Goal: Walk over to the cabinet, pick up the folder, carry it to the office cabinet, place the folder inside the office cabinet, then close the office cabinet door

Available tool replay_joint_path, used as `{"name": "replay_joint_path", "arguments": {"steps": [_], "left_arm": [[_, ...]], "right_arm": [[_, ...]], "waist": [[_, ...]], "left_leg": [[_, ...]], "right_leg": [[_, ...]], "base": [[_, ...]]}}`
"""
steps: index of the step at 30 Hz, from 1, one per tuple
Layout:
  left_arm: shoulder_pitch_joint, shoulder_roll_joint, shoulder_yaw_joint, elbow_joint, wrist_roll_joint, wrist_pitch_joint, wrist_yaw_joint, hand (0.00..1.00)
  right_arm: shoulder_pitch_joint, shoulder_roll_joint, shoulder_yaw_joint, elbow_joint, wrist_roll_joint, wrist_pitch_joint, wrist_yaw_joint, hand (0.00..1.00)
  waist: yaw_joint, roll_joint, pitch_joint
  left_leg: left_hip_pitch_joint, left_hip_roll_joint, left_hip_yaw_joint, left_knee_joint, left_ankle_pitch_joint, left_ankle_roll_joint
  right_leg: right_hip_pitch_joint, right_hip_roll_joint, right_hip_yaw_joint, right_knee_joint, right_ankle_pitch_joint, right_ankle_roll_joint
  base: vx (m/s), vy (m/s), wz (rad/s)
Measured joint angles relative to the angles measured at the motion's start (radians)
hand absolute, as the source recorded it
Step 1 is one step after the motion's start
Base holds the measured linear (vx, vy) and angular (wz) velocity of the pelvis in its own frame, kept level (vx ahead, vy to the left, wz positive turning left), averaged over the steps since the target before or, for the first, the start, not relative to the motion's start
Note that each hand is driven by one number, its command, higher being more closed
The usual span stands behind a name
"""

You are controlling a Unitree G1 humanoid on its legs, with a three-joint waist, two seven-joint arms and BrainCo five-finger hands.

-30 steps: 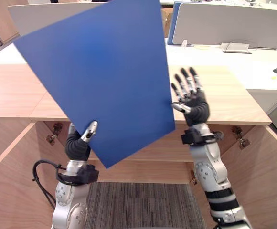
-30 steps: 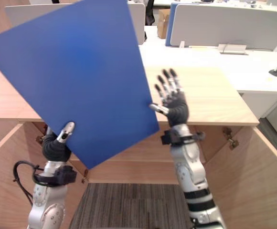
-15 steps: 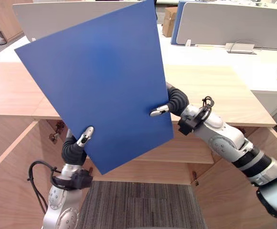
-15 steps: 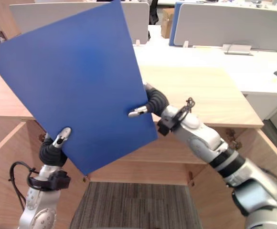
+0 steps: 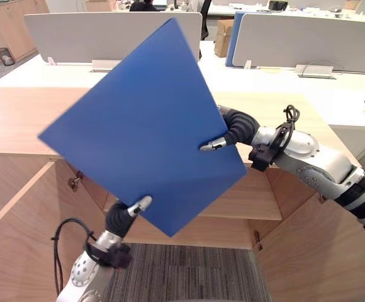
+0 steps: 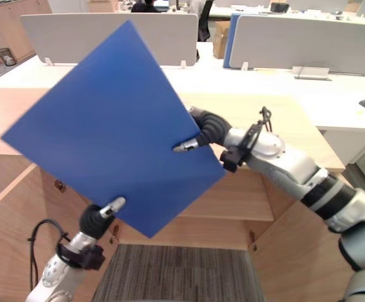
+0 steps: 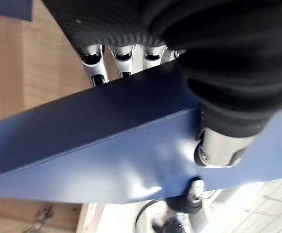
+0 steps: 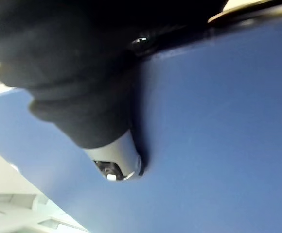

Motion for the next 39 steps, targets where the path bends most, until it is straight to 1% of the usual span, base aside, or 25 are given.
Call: {"name": "replay_joint_path", "arguments": {"steps": [1,2,3,4,6,7,9,10,11,12,13,14,15,17,18,21,22,24,27,31,33,35,36,37,39], "left_arm": [[0.000,0.006,-0.012,0.012,-0.004,0.012,-0.014,0.00],[-0.001,0.017,-0.034,0.032,-0.030,0.045,-0.049,0.00],[-0.004,0.026,-0.059,0.060,-0.057,0.076,-0.081,0.00],[-0.006,0.028,-0.066,0.075,-0.075,0.091,-0.097,0.00],[-0.023,0.022,-0.096,0.139,-0.114,0.140,-0.142,0.00],[-0.024,0.017,-0.098,0.157,-0.116,0.148,-0.147,0.00],[-0.029,-0.013,-0.096,0.232,-0.109,0.170,-0.162,0.00],[-0.032,-0.032,-0.092,0.262,-0.095,0.171,-0.164,0.00],[-0.033,-0.037,-0.092,0.270,-0.089,0.171,-0.164,0.00],[-0.041,-0.083,-0.080,0.354,-0.041,0.171,-0.172,0.00],[-0.041,-0.098,-0.074,0.380,-0.024,0.171,-0.175,0.00],[-0.041,-0.127,-0.058,0.430,0.024,0.171,-0.176,0.00],[-0.042,-0.142,-0.050,0.464,0.043,0.169,-0.177,0.00],[-0.044,-0.201,0.002,0.617,0.123,0.164,-0.166,0.00],[-0.043,-0.214,0.019,0.658,0.153,0.164,-0.157,0.00],[-0.044,-0.279,0.109,0.876,0.300,0.163,-0.087,0.00],[-0.048,-0.288,0.127,0.917,0.324,0.163,-0.076,0.00],[-0.052,-0.311,0.198,1.058,0.405,0.165,-0.022,0.00],[-0.047,-0.332,0.274,1.168,0.442,0.171,0.029,0.00],[-0.040,-0.343,0.345,1.233,0.471,0.176,0.071,0.00],[-0.042,-0.361,0.394,1.248,0.480,0.177,0.085,0.00],[-0.047,-0.382,0.433,1.262,0.483,0.178,0.096,0.00],[-0.051,-0.400,0.465,1.263,0.483,0.180,0.102,0.00],[-0.057,-0.421,0.497,1.263,0.483,0.183,0.111,0.00],[-0.064,-0.446,0.538,1.263,0.484,0.185,0.118,0.00]], "right_arm": [[0.008,0.001,-0.011,-0.014,-0.032,0.000,0.000,1.00],[0.037,0.014,-0.049,-0.049,-0.110,-0.001,-0.001,1.00],[0.072,0.051,-0.101,-0.083,-0.193,-0.001,0.001,1.00],[0.091,0.072,-0.124,-0.103,-0.239,-0.002,0.000,1.00],[0.175,0.184,-0.212,-0.151,-0.403,-0.026,-0.002,1.00],[0.189,0.216,-0.225,-0.155,-0.441,-0.035,-0.003,1.00],[0.222,0.317,-0.229,-0.171,-0.593,-0.072,-0.009,1.00],[0.240,0.338,-0.229,-0.175,-0.647,-0.093,-0.011,1.00],[0.245,0.342,-0.229,-0.176,-0.661,-0.098,-0.011,1.00],[0.293,0.384,-0.226,-0.177,-0.761,-0.128,-0.013,1.00],[0.309,0.396,-0.225,-0.177,-0.784,-0.133,-0.014,1.00],[0.341,0.412,-0.221,-0.171,-0.843,-0.150,-0.020,1.00],[0.355,0.415,-0.217,-0.166,-0.867,-0.156,-0.024,1.00],[0.404,0.414,-0.197,-0.128,-0.984,-0.184,-0.050,1.00],[0.414,0.413,-0.187,-0.110,-1.016,-0.190,-0.058,1.00],[0.467,0.404,-0.129,0.024,-1.201,-0.197,-0.070,1.00],[0.476,0.399,-0.120,0.054,-1.228,-0.197,-0.070,1.00],[0.513,0.394,-0.098,0.197,-1.310,-0.197,-0.066,1.00],[0.533,0.398,-0.099,0.331,-1.327,-0.186,-0.060,1.00],[0.540,0.450,-0.109,0.482,-1.334,-0.161,-0.062,1.00],[0.540,0.507,-0.124,0.577,-1.333,-0.146,-0.062,1.00],[0.540,0.573,-0.196,0.673,-1.307,-0.118,-0.063,1.00],[0.535,0.615,-0.279,0.738,-1.269,-0.096,-0.067,1.00],[0.523,0.647,-0.359,0.806,-1.178,-0.067,-0.086,1.00],[0.488,0.685,-0.469,0.893,-1.020,-0.032,-0.116,1.00]], "waist": [[-0.001,0.000,-0.001],[-0.002,0.000,-0.002],[-0.005,0.002,-0.003],[-0.006,0.003,-0.005],[-0.009,0.005,-0.014],[-0.012,0.006,-0.015],[-0.020,0.009,-0.018],[-0.019,0.008,-0.021],[-0.019,0.008,-0.022],[-0.015,0.008,-0.024],[-0.013,0.008,-0.024],[-0.012,0.007,-0.024],[-0.012,0.007,-0.025],[-0.012,0.004,-0.025],[-0.012,0.003,-0.025],[-0.010,0.000,-0.022],[-0.010,-0.002,-0.021],[-0.007,-0.013,-0.014],[-0.006,-0.015,-0.002],[-0.005,-0.012,0.023],[-0.003,-0.008,0.034],[0.002,-0.001,0.054],[0.011,0.009,0.079],[0.018,0.020,0.102],[0.028,0.036,0.135]], "left_leg": [[0.000,0.000,0.001,0.000,0.000,0.000],[-0.001,0.000,0.003,0.000,0.001,0.000],[-0.001,0.000,0.007,0.000,0.001,-0.001],[-0.001,0.000,0.008,0.000,0.001,0.000],[-0.006,-0.001,0.012,0.000,0.003,0.000],[-0.006,-0.001,0.013,0.000,0.003,0.000],[-0.005,-0.001,0.016,0.000,0.003,0.001],[-0.005,-0.001,0.016,0.000,0.003,0.001],[-0.005,-0.001,0.016,0.000,0.003,0.001],[-0.005,-0.002,0.015,0.000,0.003,0.001],[-0.006,-0.002,0.015,-0.001,0.003,0.002],[-0.008,-0.003,0.014,-0.001,0.004,0.003],[-0.012,-0.002,0.013,-0.001,0.004,0.003],[-0.021,-0.003,0.013,-0.001,0.007,0.007],[-0.022,-0.003,0.014,-0.001,0.007,0.007],[-0.024,-0.003,0.015,-0.001,0.007,0.007],[-0.025,-0.003,0.014,-0.001,0.007,0.007],[-0.028,-0.002,0.014,0.000,0.007,0.007],[-0.036,-0.005,0.015,0.001,0.007,0.008],[-0.038,-0.005,0.015,0.002,0.008,0.008],[-0.056,-0.005,0.015,0.007,0.009,0.008],[-0.071,-0.006,0.016,0.016,0.009,0.008],[-0.077,-0.008,0.018,0.022,0.009,0.009],[-0.091,-0.010,0.018,0.036,0.007,0.012],[-0.114,-0.012,0.018,0.058,0.002,0.019]], "right_leg": [[-0.001,0.000,0.001,0.001,0.000,0.000],[-0.004,0.001,0.002,0.003,0.000,0.000],[-0.006,0.001,0.004,0.004,0.000,0.000],[-0.009,0.001,0.004,0.006,0.000,0.000],[-0.018,0.001,0.008,0.011,0.000,0.000],[-0.019,0.001,0.009,0.012,0.000,0.000],[-0.021,0.000,0.013,0.015,0.000,0.000],[-0.021,0.000,0.013,0.015,0.000,0.000],[-0.021,0.000,0.013,0.015,0.000,0.000],[-0.021,0.000,0.013,0.016,0.000,0.000],[-0.021,0.000,0.013,0.016,0.000,0.000],[-0.023,0.000,0.013,0.016,0.000,0.000],[-0.024,0.001,0.013,0.015,0.000,0.000],[-0.036,0.001,0.014,0.016,0.002,-0.003],[-0.037,0.002,0.014,0.015,0.002,-0.003],[-0.038,0.004,0.015,0.013,0.002,-0.003],[-0.040,0.004,0.015,0.013,0.003,-0.004],[-0.042,0.007,0.014,0.013,0.004,-0.004],[-0.052,0.004,0.014,0.013,0.007,-0.004],[-0.054,0.003,0.014,0.013,0.009,-0.004],[-0.070,0.003,0.014,0.012,0.013,-0.005],[-0.084,0.001,0.016,0.014,0.017,-0.005],[-0.089,-0.001,0.017,0.016,0.022,-0.004],[-0.097,-0.005,0.020,0.018,0.026,-0.001],[-0.122,-0.017,0.020,0.042,0.027,-0.001]], "base": [[0.00,0.000,-0.04],[0.00,0.000,-0.06],[0.00,0.000,-0.07],[-0.02,0.005,-0.09],[-0.03,0.007,-0.06],[-0.03,0.005,-0.05],[-0.04,0.006,-0.04],[-0.03,0.005,0.00],[-0.03,0.006,0.01],[0.00,0.000,0.00],[-0.03,0.003,0.03],[-0.03,-0.002,0.03],[-0.05,-0.001,0.04],[-0.02,0.001,0.01],[-0.01,0.003,-0.04],[0.00,0.000,0.00],[0.00,0.000,0.00],[0.00,0.000,0.00],[-0.01,0.005,-0.01],[-0.04,0.005,0.00],[-0.05,0.000,-0.01],[-0.04,0.002,-0.03],[-0.06,0.013,-0.01],[-0.07,0.020,-0.02],[-0.11,0.051,-0.03]]}}
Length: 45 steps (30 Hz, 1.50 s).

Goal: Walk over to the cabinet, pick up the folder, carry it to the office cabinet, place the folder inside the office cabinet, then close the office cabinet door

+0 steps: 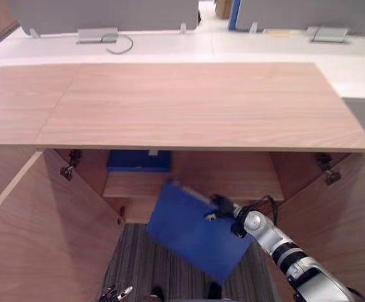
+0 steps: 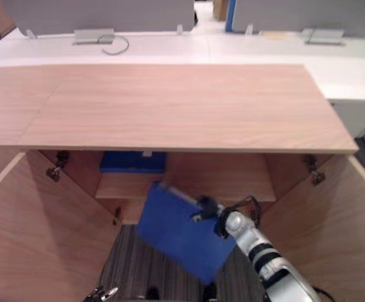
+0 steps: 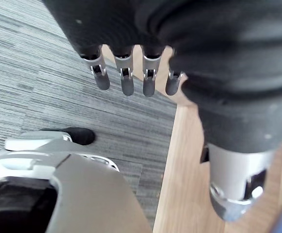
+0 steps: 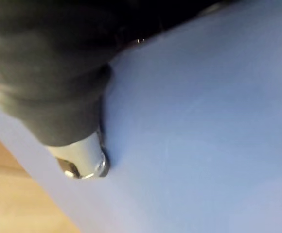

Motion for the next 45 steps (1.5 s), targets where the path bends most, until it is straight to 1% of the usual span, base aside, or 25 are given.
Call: {"name": "replay_joint_path", "arguments": {"steps": [1,2,4,5,6,8,9,11,15,16,17,20,22,24,25,26,28,31,33,35,36,39,43,44,45], "left_arm": [[-0.015,-0.021,0.037,0.000,-0.002,0.002,0.010,0.00],[-0.025,-0.028,0.051,0.000,-0.004,0.002,0.016,0.00],[-0.077,-0.037,0.096,0.008,-0.035,0.009,0.036,0.00],[-0.084,-0.039,0.109,0.008,-0.046,0.009,0.040,0.00],[-0.091,-0.042,0.127,0.005,-0.060,0.009,0.046,0.00],[-0.099,-0.047,0.161,-0.004,-0.088,0.010,0.065,0.00],[-0.098,-0.054,0.179,-0.014,-0.097,0.011,0.072,0.00],[-0.095,-0.070,0.199,-0.039,-0.102,0.011,0.077,0.00],[-0.094,-0.101,0.197,-0.124,-0.136,0.011,0.076,0.00],[-0.094,-0.101,0.197,-0.132,-0.138,0.011,0.075,0.00],[-0.093,-0.101,0.197,-0.148,-0.141,0.011,0.075,0.00],[-0.093,-0.101,0.190,-0.180,-0.160,0.012,0.073,0.00],[-0.093,-0.102,0.187,-0.191,-0.181,0.013,0.069,0.00],[-0.093,-0.101,0.187,-0.208,-0.205,0.014,0.068,0.00],[-0.093,-0.101,0.185,-0.222,-0.218,0.016,0.068,0.00],[-0.093,-0.099,0.183,-0.234,-0.228,0.016,0.069,0.00],[-0.095,-0.093,0.172,-0.242,-0.247,0.021,0.071,0.00],[-0.098,-0.092,0.167,-0.245,-0.250,0.030,0.081,0.00],[-0.098,-0.093,0.167,-0.249,-0.249,0.037,0.092,0.00],[-0.099,-0.094,0.165,-0.258,-0.249,0.042,0.099,0.00],[-0.101,-0.094,0.156,-0.263,-0.249,0.043,0.106,0.00],[-0.117,-0.100,0.153,-0.263,-0.249,0.048,0.124,0.00],[-0.142,-0.128,0.150,-0.264,-0.250,0.049,0.148,0.00],[-0.144,-0.131,0.150,-0.265,-0.250,0.049,0.150,0.00],[-0.146,-0.135,0.150,-0.269,-0.250,0.049,0.155,0.00]], "right_arm": [[-0.059,0.031,-0.109,0.064,0.180,0.018,-0.040,1.00],[-0.084,0.038,-0.147,0.083,0.271,0.021,-0.055,1.00],[-0.186,0.065,-0.298,0.103,0.652,0.015,-0.113,1.00],[-0.208,0.073,-0.330,0.103,0.730,0.012,-0.123,1.00],[-0.240,0.087,-0.374,0.100,0.850,0.001,-0.131,1.00],[-0.273,0.121,-0.444,0.049,1.054,-0.038,-0.147,1.00],[-0.277,0.144,-0.483,-0.004,1.137,-0.058,-0.153,1.00],[-0.296,0.173,-0.514,-0.065,1.243,-0.086,-0.160,1.00],[-0.431,0.183,-0.597,-0.102,1.353,-0.128,-0.183,1.00],[-0.454,0.182,-0.614,-0.102,1.358,-0.135,-0.189,1.00],[-0.501,0.167,-0.628,-0.101,1.369,-0.147,-0.201,1.00],[-0.630,0.109,-0.663,-0.060,1.410,-0.152,-0.228,1.00],[-0.696,0.073,-0.662,-0.017,1.436,-0.150,-0.248,1.00],[-0.778,0.026,-0.651,0.028,1.470,-0.149,-0.271,1.00],[-0.833,-0.009,-0.640,0.056,1.489,-0.149,-0.288,1.00],[-0.865,-0.052,-0.591,0.073,1.513,-0.151,-0.305,1.00],[-0.916,-0.098,-0.530,0.097,1.548,-0.150,-0.332,1.00],[-0.955,-0.136,-0.469,0.113,1.596,-0.172,-0.370,1.00],[-0.981,-0.150,-0.432,0.143,1.624,-0.178,-0.397,1.00],[-1.000,-0.155,-0.415,0.167,1.629,-0.187,-0.423,1.00],[-1.018,-0.155,-0.412,0.193,1.638,-0.193,-0.456,1.00],[-1.023,-0.154,-0.416,0.242,1.671,-0.199,-0.530,1.00],[-1.039,-0.161,-0.409,0.250,1.651,-0.238,-0.551,1.00],[-1.044,-0.161,-0.412,0.249,1.651,-0.240,-0.556,0.00],[-1.048,-0.160,-0.413,0.244,1.651,-0.240,-0.562,0.00]], "waist": [[0.002,0.014,0.049],[0.005,0.019,0.073],[0.012,0.042,0.177],[0.013,0.048,0.198],[0.014,0.054,0.226],[0.014,0.054,0.250],[0.017,0.053,0.256],[0.020,0.053,0.269],[0.021,0.050,0.300],[0.021,0.051,0.301],[0.021,0.052,0.305],[0.030,0.052,0.318],[0.032,0.058,0.330],[0.039,0.064,0.333],[0.039,0.074,0.339],[0.050,0.076,0.340],[0.055,0.081,0.343],[0.061,0.092,0.348],[0.064,0.094,0.348],[0.064,0.097,0.350],[0.069,0.106,0.353],[0.084,0.116,0.357],[0.088,0.121,0.358],[0.088,0.121,0.358],[0.089,0.121,0.357]], "left_leg": [[-0.044,0.002,0.000,0.052,-0.011,0.012],[-0.062,0.007,-0.001,0.077,-0.017,0.016],[-0.136,0.018,-0.011,0.216,-0.064,0.026],[-0.155,0.021,-0.015,0.251,-0.076,0.031],[-0.182,0.024,-0.021,0.298,-0.093,0.030],[-0.263,0.021,-0.037,0.397,-0.129,0.032],[-0.312,0.018,-0.049,0.454,-0.150,0.029],[-0.370,0.016,-0.060,0.521,-0.173,0.024],[-0.481,0.010,-0.095,0.615,-0.190,0.020],[-0.497,0.009,-0.100,0.626,-0.193,0.019],[-0.533,0.009,-0.109,0.654,-0.196,0.019],[-0.621,0.008,-0.123,0.710,-0.203,0.016],[-0.645,0.008,-0.124,0.726,-0.203,0.016],[-0.691,0.008,-0.120,0.753,-0.203,0.017],[-0.722,0.007,-0.123,0.772,-0.204,0.017],[-0.755,0.005,-0.127,0.794,-0.204,0.017],[-0.801,-0.006,-0.141,0.827,-0.204,0.017],[-0.866,-0.029,-0.161,0.875,-0.207,0.012],[-0.910,-0.035,-0.167,0.899,-0.206,0.007],[-0.946,-0.043,-0.171,0.915,-0.202,0.001],[-0.976,-0.045,-0.171,0.933,-0.201,-0.001],[-1.025,-0.046,-0.177,0.961,-0.196,-0.007],[-1.063,-0.059,-0.186,0.978,-0.189,-0.016],[-1.066,-0.059,-0.187,0.978,-0.188,-0.018],[-1.071,-0.059,-0.189,0.979,-0.186,-0.020]], "right_leg": [[-0.043,-0.010,0.001,0.046,-0.001,0.000],[-0.060,-0.015,0.001,0.066,-0.003,0.001],[-0.119,-0.032,0.000,0.179,-0.045,-0.003],[-0.137,-0.039,0.000,0.214,-0.060,-0.002],[-0.168,-0.050,0.000,0.278,-0.088,-0.002],[-0.265,-0.087,-0.010,0.435,-0.162,-0.001],[-0.317,-0.111,-0.021,0.513,-0.204,0.000],[-0.374,-0.135,-0.031,0.601,-0.242,-0.006],[-0.470,-0.191,-0.086,0.731,-0.297,-0.016],[-0.484,-0.197,-0.091,0.747,-0.305,-0.018],[-0.516,-0.208,-0.100,0.781,-0.317,-0.028],[-0.596,-0.235,-0.115,0.860,-0.350,-0.051],[-0.616,-0.254,-0.135,0.889,-0.364,-0.059],[-0.658,-0.272,-0.145,0.929,-0.382,-0.069],[-0.678,-0.286,-0.158,0.956,-0.396,-0.075],[-0.708,-0.298,-0.160,0.988,-0.405,-0.075],[-0.747,-0.319,-0.163,1.034,-0.427,-0.082],[-0.803,-0.358,-0.165,1.110,-0.464,-0.085],[-0.843,-0.372,-0.163,1.143,-0.482,-0.073],[-0.879,-0.388,-0.162,1.171,-0.490,-0.077],[-0.909,-0.397,-0.159,1.195,-0.497,-0.080],[-0.959,-0.405,-0.153,1.234,-0.503,-0.088],[-1.001,-0.423,-0.148,1.274,-0.519,-0.107],[-1.004,-0.423,-0.148,1.276,-0.520,-0.107],[-1.009,-0.423,-0.148,1.279,-0.521,-0.107]], "base": [[-0.15,0.069,-0.05],[-0.20,0.070,-0.02],[-0.21,0.049,0.07],[-0.18,0.045,0.10],[-0.18,0.041,0.14],[-0.23,0.012,0.31],[-0.18,-0.022,0.36],[-0.12,-0.054,0.30],[-0.08,-0.083,0.29],[-0.05,-0.085,0.30],[-0.03,-0.075,0.29],[-0.02,-0.070,0.27],[-0.01,-0.048,0.24],[-0.04,-0.041,0.29],[-0.05,-0.040,0.37],[-0.06,-0.038,0.37],[-0.08,-0.039,0.36],[-0.10,-0.028,0.38],[-0.09,-0.018,0.22],[-0.10,-0.015,0.23],[-0.08,-0.014,0.20],[-0.03,-0.021,0.12],[0.01,-0.046,0.17],[0.01,-0.041,0.06],[0.02,-0.055,0.04]]}}
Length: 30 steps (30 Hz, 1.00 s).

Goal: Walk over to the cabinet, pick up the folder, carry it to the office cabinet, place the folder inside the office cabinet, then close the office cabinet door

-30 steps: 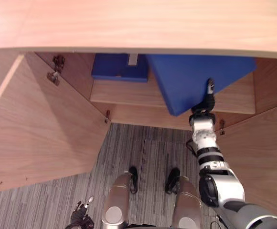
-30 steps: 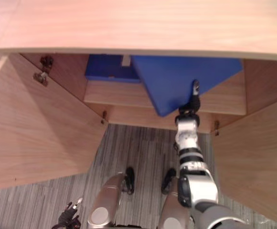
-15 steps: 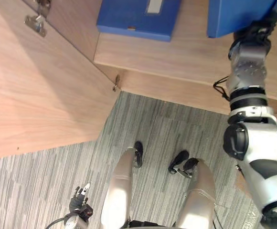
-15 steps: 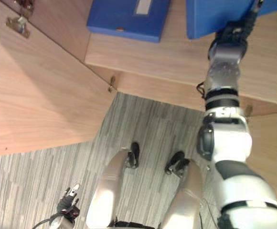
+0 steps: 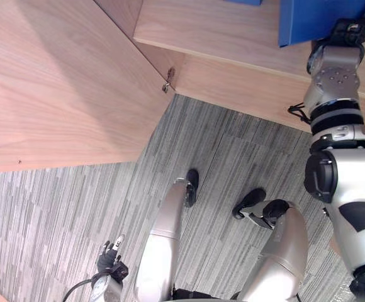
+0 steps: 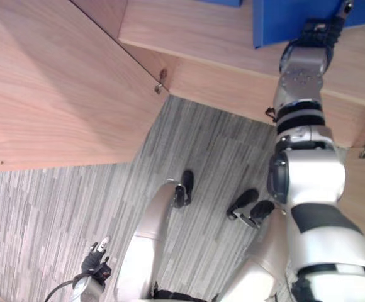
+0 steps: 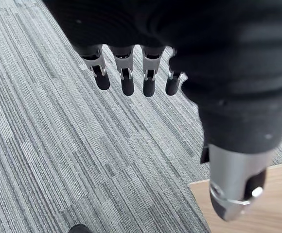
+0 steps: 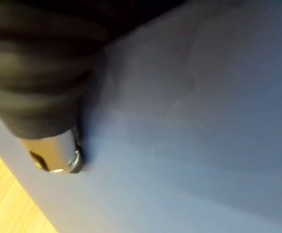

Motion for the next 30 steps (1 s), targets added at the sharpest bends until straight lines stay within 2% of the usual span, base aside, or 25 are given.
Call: {"name": "replay_joint_path", "arguments": {"steps": [7,10,11,13,17,18,20,22,25,27,30], "left_arm": [[-0.002,-0.013,0.000,-0.006,-0.004,0.000,0.024,0.00],[-0.007,-0.020,0.001,-0.006,-0.009,0.000,0.025,0.00],[-0.008,-0.024,0.001,-0.006,-0.015,0.000,0.025,0.00],[-0.010,-0.025,0.001,-0.006,-0.021,0.000,0.025,0.00],[-0.010,-0.025,0.007,-0.006,-0.021,-0.001,0.025,0.00],[-0.010,-0.025,0.010,-0.005,-0.021,-0.004,0.025,0.00],[-0.010,-0.025,0.011,-0.005,-0.021,-0.007,0.025,0.00],[-0.011,-0.025,0.012,-0.005,-0.021,-0.011,0.024,0.00],[-0.011,-0.023,0.027,-0.006,-0.022,-0.017,0.020,0.00],[-0.011,-0.022,0.031,-0.007,-0.023,-0.021,0.016,0.00],[-0.011,-0.019,0.043,-0.008,-0.025,-0.022,0.005,0.00]], "right_arm": [[0.000,-0.005,-0.127,-0.038,0.006,-0.020,-0.022,0.00],[0.000,-0.012,-0.134,-0.050,0.004,-0.020,-0.024,0.00],[0.000,-0.017,-0.134,-0.051,-0.027,-0.017,-0.024,0.00],[0.000,-0.028,-0.132,-0.052,-0.107,0.009,-0.025,0.00],[0.000,-0.056,-0.109,-0.048,-0.302,0.094,-0.025,0.00],[0.000,-0.065,-0.058,-0.046,-0.381,0.125,-0.022,0.00],[0.000,-0.070,0.000,-0.044,-0.445,0.158,-0.012,0.00],[0.002,-0.079,0.086,-0.016,-0.493,0.206,0.034,0.00],[0.010,-0.086,0.194,-0.008,-0.546,0.250,0.098,0.00],[0.014,-0.095,0.227,0.006,-0.572,0.262,0.120,0.00],[0.018,-0.120,0.328,0.026,-0.728,0.306,0.168,0.00]], "waist": [[0.011,0.005,-0.001],[0.011,0.006,-0.001],[0.010,0.006,-0.001],[0.009,0.006,-0.001],[0.008,0.006,-0.001],[0.008,0.006,-0.002],[0.006,0.006,-0.002],[0.005,0.006,-0.002],[0.007,0.006,-0.002],[0.006,0.006,-0.002],[0.004,0.006,-0.002]], "left_leg": [[-0.024,0.000,-0.006,-0.004,0.017,-0.010],[-0.022,0.001,-0.007,-0.008,0.019,-0.012],[-0.022,0.001,-0.008,-0.008,0.019,-0.012],[-0.021,0.002,-0.009,-0.010,0.020,-0.013],[-0.018,0.004,-0.010,-0.021,0.026,-0.018],[-0.017,0.010,-0.013,-0.025,0.027,-0.019],[-0.014,0.017,-0.015,-0.027,0.028,-0.020],[0.002,0.021,-0.015,-0.038,0.028,-0.022],[0.013,0.039,-0.013,-0.056,0.030,-0.025],[0.019,0.041,-0.013,-0.061,0.031,-0.025],[0.033,0.051,-0.014,-0.073,0.031,-0.026]], "right_leg": [[-0.027,0.001,0.000,0.012,-0.010,0.014],[-0.027,0.003,0.000,0.012,-0.010,0.014],[-0.027,0.004,0.000,0.012,-0.009,0.013],[-0.026,0.005,0.000,0.011,-0.008,0.010],[-0.025,0.010,-0.002,0.002,-0.005,0.005],[-0.021,0.019,-0.008,-0.007,-0.002,-0.001],[-0.014,0.027,-0.016,-0.015,0.001,-0.004],[0.001,0.035,-0.016,-0.027,0.003,-0.008],[0.012,0.059,-0.024,-0.058,0.015,-0.013],[0.017,0.062,-0.024,-0.063,0.017,-0.014],[0.036,0.075,-0.032,-0.084,0.023,-0.018]], "base": [[0.01,-0.041,0.03],[0.02,-0.024,0.00],[0.03,-0.029,0.00],[0.03,-0.025,0.00],[0.04,-0.018,-0.01],[0.04,-0.016,-0.08],[0.03,-0.011,-0.07],[0.03,-0.008,-0.06],[0.03,0.008,-0.16],[0.03,0.017,-0.06],[0.04,0.029,-0.07]]}}
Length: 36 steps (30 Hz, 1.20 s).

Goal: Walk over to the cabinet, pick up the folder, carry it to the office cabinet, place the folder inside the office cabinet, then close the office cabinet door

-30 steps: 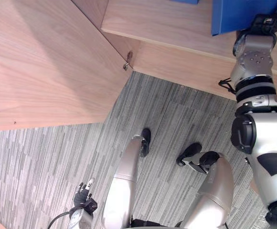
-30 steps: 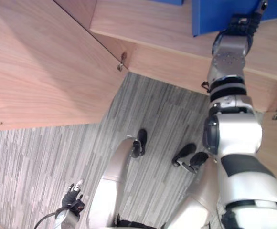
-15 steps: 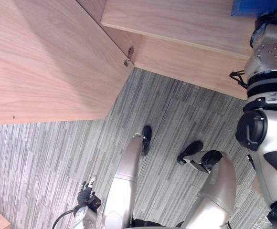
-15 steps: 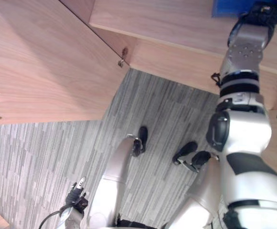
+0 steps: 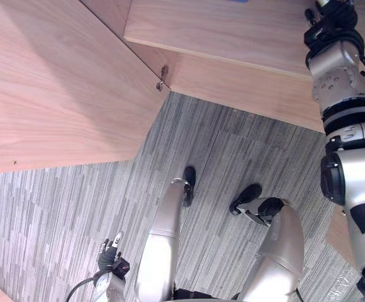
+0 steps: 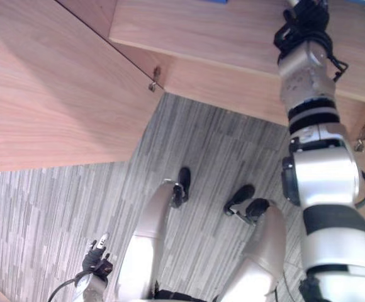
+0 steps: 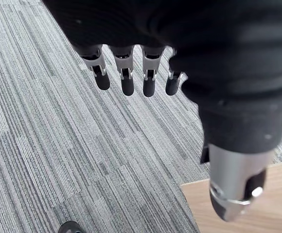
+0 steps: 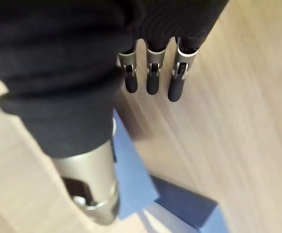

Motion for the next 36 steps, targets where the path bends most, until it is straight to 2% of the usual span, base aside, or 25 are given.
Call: {"name": "replay_joint_path", "arguments": {"steps": [2,3,5,8,9,10,15,20,23,26,28,30,32,33,35,36], "left_arm": [[0.000,0.006,0.000,0.000,0.000,-0.001,-0.007,0.00],[0.000,0.015,0.000,0.000,0.000,-0.001,-0.015,0.00],[0.000,0.036,0.000,0.000,0.000,-0.001,-0.029,0.00],[0.001,0.074,0.001,-0.002,0.005,-0.004,-0.067,0.00],[0.001,0.084,0.001,-0.002,0.005,-0.004,-0.079,0.00],[0.002,0.088,0.001,-0.002,0.006,-0.004,-0.086,0.00],[0.007,0.114,0.001,-0.003,0.009,-0.004,-0.126,0.00],[0.012,0.117,0.001,-0.004,0.011,-0.003,-0.137,0.00],[0.019,0.118,-0.001,-0.018,0.018,-0.001,-0.140,0.00],[0.023,0.118,-0.004,-0.041,0.018,0.000,-0.149,0.00],[0.027,0.120,-0.003,-0.040,0.019,0.001,-0.149,0.00],[0.027,0.121,-0.002,-0.039,0.030,0.001,-0.149,0.00],[0.022,0.115,0.007,-0.006,0.049,0.001,-0.148,0.00],[0.019,0.111,0.012,0.013,0.059,0.002,-0.147,0.00],[0.004,0.069,0.063,0.098,0.084,0.003,-0.135,0.00],[0.003,0.058,0.075,0.116,0.094,0.004,-0.127,0.00]], "right_arm": [[0.002,-0.021,0.069,0.006,-0.086,0.018,0.029,0.00],[0.011,-0.031,0.104,0.006,-0.203,0.030,0.070,0.00],[0.026,-0.045,0.144,0.003,-0.336,0.032,0.130,0.00],[0.055,-0.055,0.149,-0.014,-0.536,0.032,0.231,0.00],[0.058,-0.058,0.151,-0.013,-0.583,0.031,0.260,0.00],[0.061,-0.058,0.153,-0.011,-0.614,0.031,0.275,0.00],[0.127,-0.056,0.187,-0.012,-0.816,0.030,0.364,0.00],[0.187,-0.027,0.190,-0.019,-0.915,0.029,0.420,0.00],[0.229,0.014,0.263,-0.033,-0.981,0.029,0.438,0.00],[0.303,0.071,0.271,-0.034,-1.035,0.033,0.439,0.00],[0.356,0.130,0.308,-0.028,-1.054,0.043,0.440,0.00],[0.420,0.219,0.352,0.015,-1.074,0.075,0.465,0.00],[0.548,0.368,0.375,0.071,-1.097,0.105,0.472,0.00],[0.580,0.409,0.373,0.078,-1.109,0.108,0.471,0.00],[0.714,0.543,0.307,0.089,-1.107,0.108,0.449,0.00],[0.748,0.572,0.271,0.098,-1.101,0.104,0.435,0.00]], "waist": [[-0.001,-0.001,0.000],[-0.003,-0.001,-0.001],[-0.003,-0.003,-0.001],[-0.002,-0.011,-0.004],[-0.003,-0.014,-0.005],[-0.003,-0.017,-0.006],[-0.001,-0.068,-0.032],[-0.002,-0.088,-0.040],[-0.011,-0.101,-0.047],[-0.023,-0.106,-0.049],[-0.024,-0.115,-0.057],[-0.024,-0.134,-0.072],[-0.020,-0.154,-0.083],[-0.018,-0.155,-0.083],[-0.003,-0.159,-0.083],[-0.002,-0.161,-0.084]], "left_leg": [[0.012,0.001,0.002,-0.012,0.002,-0.001],[0.021,0.003,0.002,-0.022,0.005,-0.002],[0.038,0.010,0.005,-0.037,0.007,-0.004],[0.060,0.020,0.010,-0.064,0.014,-0.006],[0.067,0.025,0.012,-0.074,0.015,-0.006],[0.071,0.028,0.013,-0.080,0.016,-0.006],[0.116,0.035,0.027,-0.125,0.021,-0.001],[0.192,0.042,0.048,-0.220,0.048,0.010],[0.272,0.042,0.071,-0.324,0.084,0.015],[0.385,0.044,0.097,-0.455,0.127,0.017],[0.464,0.059,0.119,-0.518,0.140,0.016],[0.525,0.081,0.139,-0.551,0.143,0.016],[0.596,0.122,0.177,-0.562,0.137,0.014],[0.615,0.131,0.180,-0.559,0.129,0.018],[0.696,0.149,0.124,-0.500,0.089,0.019],[0.718,0.144,0.088,-0.483,0.081,0.019]], "right_leg": [[0.008,0.004,0.000,-0.011,0.002,0.000],[0.017,0.009,-0.001,-0.021,0.005,0.001],[0.032,0.019,-0.005,-0.037,0.010,0.001],[0.049,0.035,-0.007,-0.065,0.020,0.003],[0.059,0.039,-0.015,-0.082,0.029,-0.012],[0.065,0.042,-0.019,-0.091,0.033,-0.018],[0.109,0.058,-0.027,-0.150,0.057,-0.022],[0.180,0.090,-0.034,-0.263,0.112,-0.010],[0.246,0.113,-0.036,-0.367,0.162,0.002],[0.349,0.140,-0.051,-0.493,0.212,0.017],[0.423,0.177,-0.051,-0.583,0.248,0.027],[0.487,0.219,-0.046,-0.662,0.277,0.030],[0.577,0.285,-0.027,-0.770,0.320,0.034],[0.600,0.302,-0.016,-0.789,0.329,0.035],[0.684,0.354,0.056,-0.836,0.348,0.034],[0.705,0.364,0.080,-0.842,0.352,0.034]], "base": [[0.03,0.035,-0.05],[0.02,0.023,-0.05],[0.03,0.029,-0.10],[0.03,0.036,-0.11],[0.03,0.051,-0.13],[0.03,0.067,-0.13],[0.04,0.079,-0.07],[0.04,0.087,-0.13],[0.05,0.076,-0.17],[0.08,0.084,-0.11],[0.10,0.070,-0.34],[0.13,0.036,-0.44],[0.13,0.018,-0.58],[0.14,0.016,-0.78],[0.12,0.018,-1.03],[0.05,0.018,-1.06]]}}
